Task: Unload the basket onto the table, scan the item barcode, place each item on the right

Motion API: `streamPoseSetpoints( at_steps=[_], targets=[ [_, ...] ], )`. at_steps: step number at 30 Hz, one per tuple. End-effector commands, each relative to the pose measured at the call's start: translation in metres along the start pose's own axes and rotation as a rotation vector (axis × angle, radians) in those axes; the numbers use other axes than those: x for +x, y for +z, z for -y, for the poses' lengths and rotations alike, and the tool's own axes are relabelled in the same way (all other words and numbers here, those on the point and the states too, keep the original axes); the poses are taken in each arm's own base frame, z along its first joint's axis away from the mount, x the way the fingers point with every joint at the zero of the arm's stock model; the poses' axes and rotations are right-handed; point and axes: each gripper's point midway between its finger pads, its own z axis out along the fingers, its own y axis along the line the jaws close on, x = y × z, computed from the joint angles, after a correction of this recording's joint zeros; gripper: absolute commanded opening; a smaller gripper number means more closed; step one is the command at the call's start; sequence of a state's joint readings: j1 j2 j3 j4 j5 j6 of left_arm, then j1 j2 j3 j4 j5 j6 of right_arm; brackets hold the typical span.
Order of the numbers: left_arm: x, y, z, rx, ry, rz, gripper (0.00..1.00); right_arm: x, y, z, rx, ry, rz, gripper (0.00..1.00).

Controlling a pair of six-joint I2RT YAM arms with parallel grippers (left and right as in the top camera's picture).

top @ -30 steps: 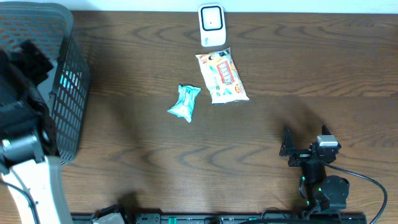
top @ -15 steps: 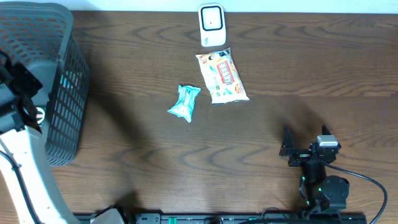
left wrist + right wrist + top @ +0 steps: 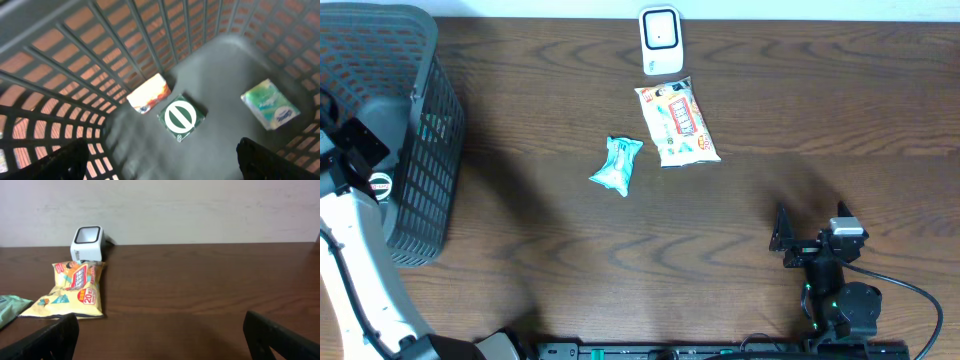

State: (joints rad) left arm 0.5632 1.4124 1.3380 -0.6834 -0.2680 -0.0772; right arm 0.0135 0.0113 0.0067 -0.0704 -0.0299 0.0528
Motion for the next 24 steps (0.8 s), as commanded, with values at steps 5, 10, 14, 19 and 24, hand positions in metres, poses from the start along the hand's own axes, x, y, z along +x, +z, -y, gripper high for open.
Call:
streamPoseSetpoints(
  at_steps=[5,10,14,19,24],
  targets=[
    [0.005,0.014,0.004,0.002,0.020,-0.048,0.91,0.001,0.000,-0.003,-0.015,0.013,-0.002,0.99],
    [0.009,0.014,0.025,0.121,0.093,-0.065,0.91,0.001,0.000,-0.003,-0.014,0.013,-0.002,0.99],
    [0.009,0.015,0.024,0.121,0.095,-0.065,0.91,0.001,0.000,-0.003,-0.015,0.013,-0.002,0.99],
    [0.011,0.014,0.025,0.126,0.114,-0.072,0.91,0.001,0.000,-0.003,-0.015,0.013,-0.002,0.99],
    [0.015,0.013,0.037,0.199,0.189,-0.080,0.90,0.001,0.000,-0.003,-0.015,0.013,-0.002,0.99]
  ],
)
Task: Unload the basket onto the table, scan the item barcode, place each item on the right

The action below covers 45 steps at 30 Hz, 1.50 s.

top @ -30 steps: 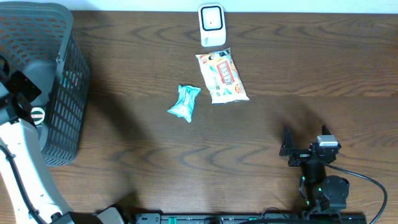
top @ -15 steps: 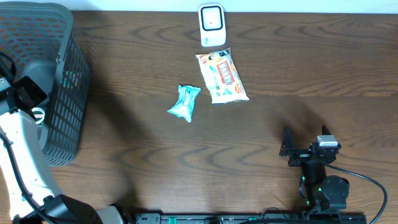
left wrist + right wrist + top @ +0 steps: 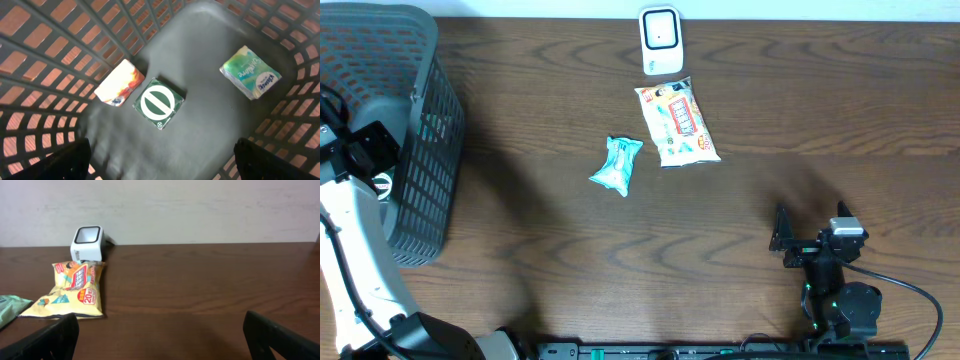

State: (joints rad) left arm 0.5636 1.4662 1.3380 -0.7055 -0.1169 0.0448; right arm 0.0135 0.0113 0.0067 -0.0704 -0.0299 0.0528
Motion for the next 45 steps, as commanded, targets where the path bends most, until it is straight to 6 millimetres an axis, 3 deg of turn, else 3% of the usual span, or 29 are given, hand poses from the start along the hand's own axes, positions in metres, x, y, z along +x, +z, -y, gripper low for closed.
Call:
streamPoseSetpoints(
  at_steps=[1,8,23,38,45],
  targets=[
    [-0.004,0.000,0.007,0.051,0.052,0.003,0.90,0.001,0.000,-0.003,-0.015,0.013,-0.002,0.99],
    [0.002,0.014,0.002,0.040,0.042,-0.038,0.90,0.001,0.000,-0.003,-0.014,0.013,-0.002,0.99],
    [0.000,0.022,-0.050,-0.038,-0.079,-0.029,0.90,0.001,0.000,-0.003,-0.015,0.013,-0.002,0.99],
    [0.020,0.063,-0.047,-0.035,-0.059,-0.136,0.90,0.001,0.000,-0.003,-0.015,0.013,-0.002,0.99],
    [0.020,0.071,-0.047,-0.035,-0.051,-0.137,0.90,0.001,0.000,-0.003,-0.015,0.013,-0.002,0.99]
  ],
)
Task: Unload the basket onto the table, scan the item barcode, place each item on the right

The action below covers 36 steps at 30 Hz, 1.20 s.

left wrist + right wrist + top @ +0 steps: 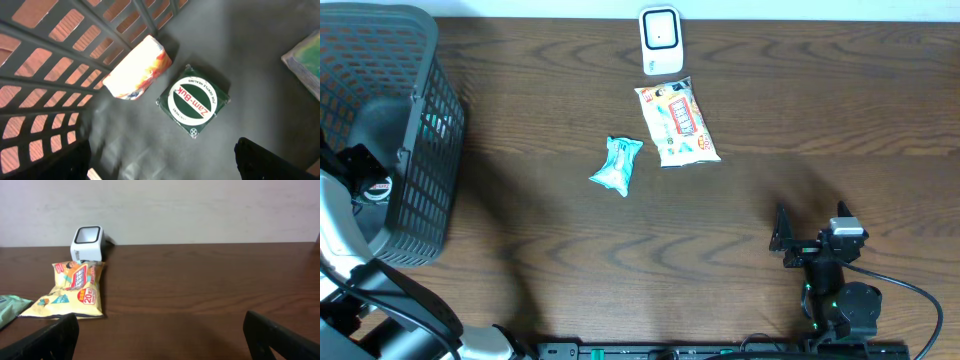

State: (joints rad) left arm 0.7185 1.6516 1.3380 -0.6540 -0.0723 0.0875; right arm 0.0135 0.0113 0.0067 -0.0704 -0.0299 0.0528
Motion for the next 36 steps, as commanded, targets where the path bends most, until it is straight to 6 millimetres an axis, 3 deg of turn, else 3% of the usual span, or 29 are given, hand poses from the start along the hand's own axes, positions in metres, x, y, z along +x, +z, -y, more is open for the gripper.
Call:
streamPoseSetpoints(
  at_steps=[1,14,25,36],
  targets=[
    [-0.008,0.000,-0.002,0.004,0.012,0.019,0.91,0.001,0.000,-0.003,-0.015,0.013,-0.002,0.99],
    [-0.006,0.003,-0.028,-0.026,-0.043,0.013,0.91,0.001,0.000,-0.003,-0.015,0.013,-0.002,0.99],
    [0.008,0.025,-0.025,-0.019,-0.037,-0.060,0.91,0.001,0.000,-0.003,-0.015,0.013,-0.002,0.99],
    [0.008,0.026,-0.025,-0.020,-0.036,-0.061,0.91,0.001,0.000,-0.003,-0.015,0.013,-0.002,0.99]
  ],
)
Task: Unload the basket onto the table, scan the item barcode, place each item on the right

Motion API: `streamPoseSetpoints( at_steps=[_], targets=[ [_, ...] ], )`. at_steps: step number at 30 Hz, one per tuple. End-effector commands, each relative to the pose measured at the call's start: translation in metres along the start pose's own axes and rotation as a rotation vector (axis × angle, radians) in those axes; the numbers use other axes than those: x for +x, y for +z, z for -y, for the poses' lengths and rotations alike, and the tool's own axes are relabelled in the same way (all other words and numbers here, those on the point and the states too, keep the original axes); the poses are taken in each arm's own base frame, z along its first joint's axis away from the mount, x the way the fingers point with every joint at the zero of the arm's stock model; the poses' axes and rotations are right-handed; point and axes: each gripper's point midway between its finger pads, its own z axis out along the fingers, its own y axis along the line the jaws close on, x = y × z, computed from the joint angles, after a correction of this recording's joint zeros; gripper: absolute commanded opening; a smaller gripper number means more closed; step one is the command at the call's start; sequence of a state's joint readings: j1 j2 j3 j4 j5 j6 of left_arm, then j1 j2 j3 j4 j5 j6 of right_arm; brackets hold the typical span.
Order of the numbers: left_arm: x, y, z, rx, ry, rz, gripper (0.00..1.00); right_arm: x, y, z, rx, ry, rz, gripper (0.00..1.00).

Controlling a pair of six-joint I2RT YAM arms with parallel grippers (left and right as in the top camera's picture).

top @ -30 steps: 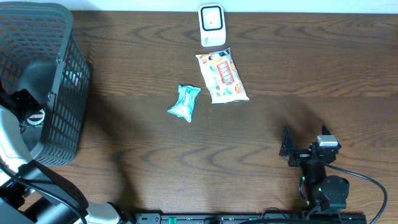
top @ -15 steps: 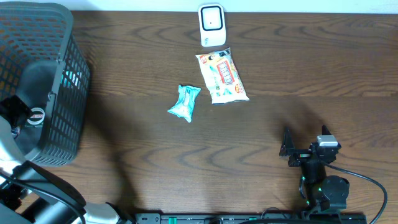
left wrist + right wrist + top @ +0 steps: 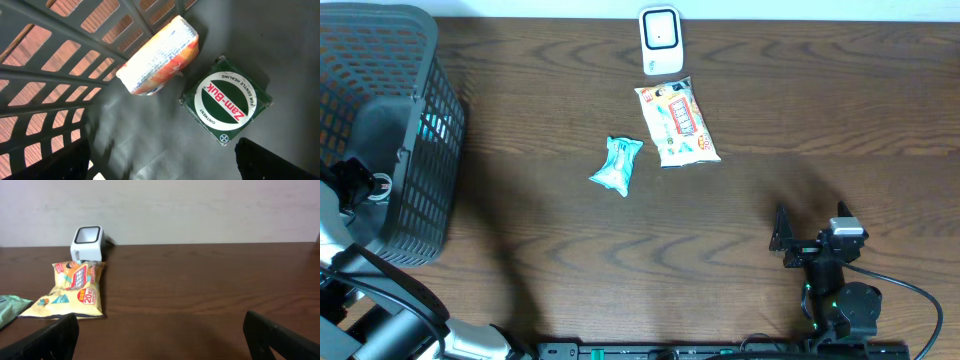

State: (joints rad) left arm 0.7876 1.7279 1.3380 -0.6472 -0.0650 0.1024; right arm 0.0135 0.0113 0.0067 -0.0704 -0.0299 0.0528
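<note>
My left gripper hangs low inside the dark mesh basket, open, with nothing between its fingers. Just ahead of it on the basket floor lie a green square Zam-Buk tin and an orange-and-white pack against the wall. The white barcode scanner stands at the table's far edge. My right gripper rests open near the front right, facing the scanner.
A yellow snack bag lies just in front of the scanner, and a teal packet lies left of it. The basket's mesh wall rises close on the left of my left gripper.
My left gripper sits lower and nearer the basket floor; the tin and the orange pack look larger and have shifted right. The right arm has not moved.
My left gripper was open high in the basket, above the tin, the orange pack and a green tissue pack. At each later moment it was lower. The tissue pack has left the view; the tin and orange pack remain. Nothing has been gripped.
</note>
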Motion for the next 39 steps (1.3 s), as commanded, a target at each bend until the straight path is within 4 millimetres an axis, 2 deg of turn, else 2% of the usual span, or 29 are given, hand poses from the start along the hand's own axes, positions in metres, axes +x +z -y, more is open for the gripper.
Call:
streamPoseSetpoints(
  at_steps=[1,34,39],
  targets=[
    [-0.0063,-0.0039,-0.0012,0.003,0.001,0.016,0.91,0.0007,-0.0002,-0.0032,-0.015,0.013,-0.002,0.99],
    [-0.0097,-0.0024,-0.0012,0.002,-0.001,0.032,0.91,0.0007,-0.0002,-0.0032,-0.015,0.013,-0.002,0.99],
    [-0.0113,-0.0027,-0.0066,-0.029,0.005,0.038,0.91,0.0007,-0.0002,-0.0030,-0.014,0.013,-0.002,0.99]
  ],
)
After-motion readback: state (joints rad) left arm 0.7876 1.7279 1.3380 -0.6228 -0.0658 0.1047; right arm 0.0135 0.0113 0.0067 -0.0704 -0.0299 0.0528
